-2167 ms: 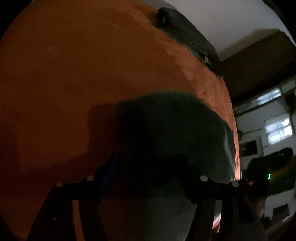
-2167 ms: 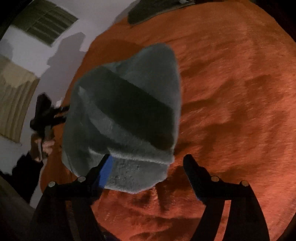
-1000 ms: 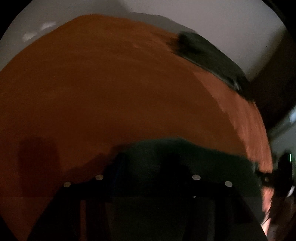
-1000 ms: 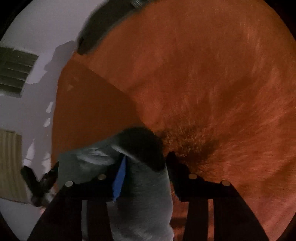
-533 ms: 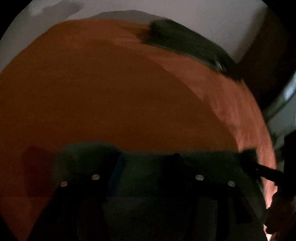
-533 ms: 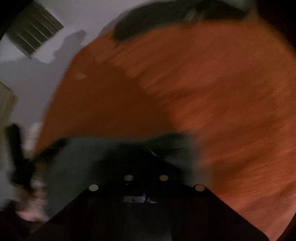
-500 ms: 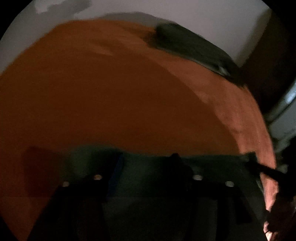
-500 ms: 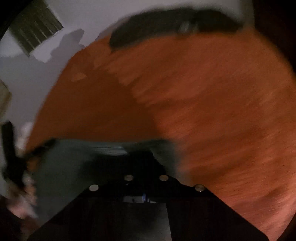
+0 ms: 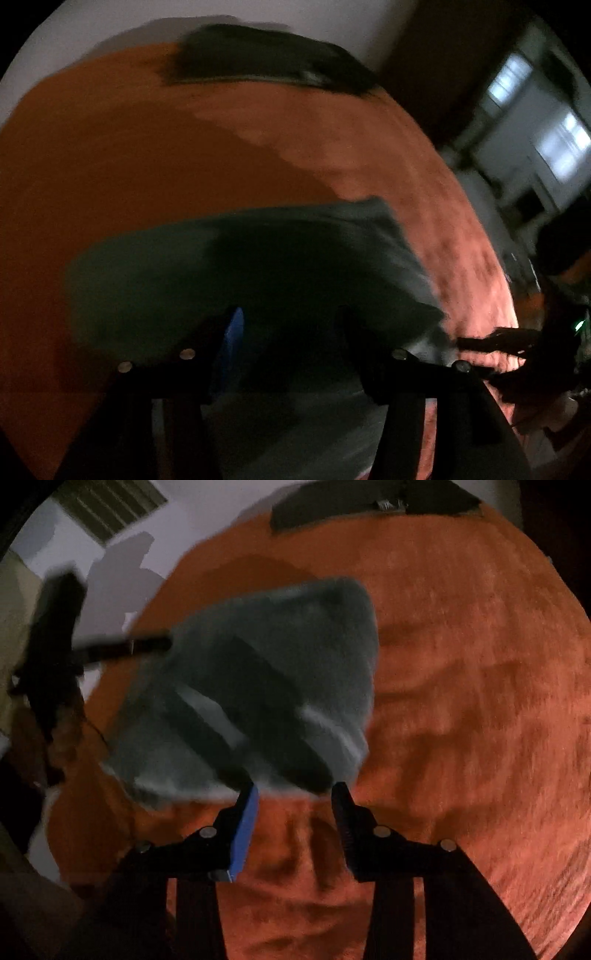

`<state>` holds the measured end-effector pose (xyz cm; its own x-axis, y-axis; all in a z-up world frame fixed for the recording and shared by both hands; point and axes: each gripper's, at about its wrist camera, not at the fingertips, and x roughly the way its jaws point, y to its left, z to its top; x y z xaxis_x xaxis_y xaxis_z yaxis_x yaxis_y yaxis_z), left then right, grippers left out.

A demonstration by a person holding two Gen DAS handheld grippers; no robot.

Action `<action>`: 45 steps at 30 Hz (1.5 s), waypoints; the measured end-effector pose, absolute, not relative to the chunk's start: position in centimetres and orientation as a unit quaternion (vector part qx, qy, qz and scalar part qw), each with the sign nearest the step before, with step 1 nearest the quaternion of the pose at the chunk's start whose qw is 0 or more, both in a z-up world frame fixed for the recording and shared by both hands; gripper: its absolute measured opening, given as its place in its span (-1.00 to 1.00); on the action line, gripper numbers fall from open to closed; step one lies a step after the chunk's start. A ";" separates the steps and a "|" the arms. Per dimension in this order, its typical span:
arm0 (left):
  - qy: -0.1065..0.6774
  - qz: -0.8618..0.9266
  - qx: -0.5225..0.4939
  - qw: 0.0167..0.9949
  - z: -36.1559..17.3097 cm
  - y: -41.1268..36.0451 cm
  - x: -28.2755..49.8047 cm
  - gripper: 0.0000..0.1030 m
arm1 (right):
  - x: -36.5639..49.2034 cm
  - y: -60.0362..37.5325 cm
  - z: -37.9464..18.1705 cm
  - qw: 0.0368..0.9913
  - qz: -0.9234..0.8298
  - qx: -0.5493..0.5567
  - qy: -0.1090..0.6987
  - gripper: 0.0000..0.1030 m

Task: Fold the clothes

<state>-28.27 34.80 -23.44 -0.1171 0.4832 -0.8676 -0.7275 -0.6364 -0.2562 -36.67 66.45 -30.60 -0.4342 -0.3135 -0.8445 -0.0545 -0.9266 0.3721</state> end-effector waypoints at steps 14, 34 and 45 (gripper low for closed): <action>0.181 0.684 -0.554 0.439 -26.3 46.0 -28.8 0.21 | -36.9 66.0 -30.4 0.107 -0.855 0.502 -0.067 -0.93; 0.183 0.687 -0.496 0.498 -25.4 40.2 -25.2 0.25 | -30.4 68.6 -28.1 0.116 -0.852 0.478 -0.179 -0.86; 0.261 0.686 -0.496 0.464 -28.2 27.5 -19.0 0.26 | -34.5 60.0 -28.7 0.211 -0.845 0.487 -0.067 -0.12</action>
<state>-18.95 27.53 -28.24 -0.0769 0.3766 -0.9232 -0.8957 -0.4329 -0.1020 -34.47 59.96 -28.67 -0.4368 -0.4228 -0.7940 0.2915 -0.9016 0.3197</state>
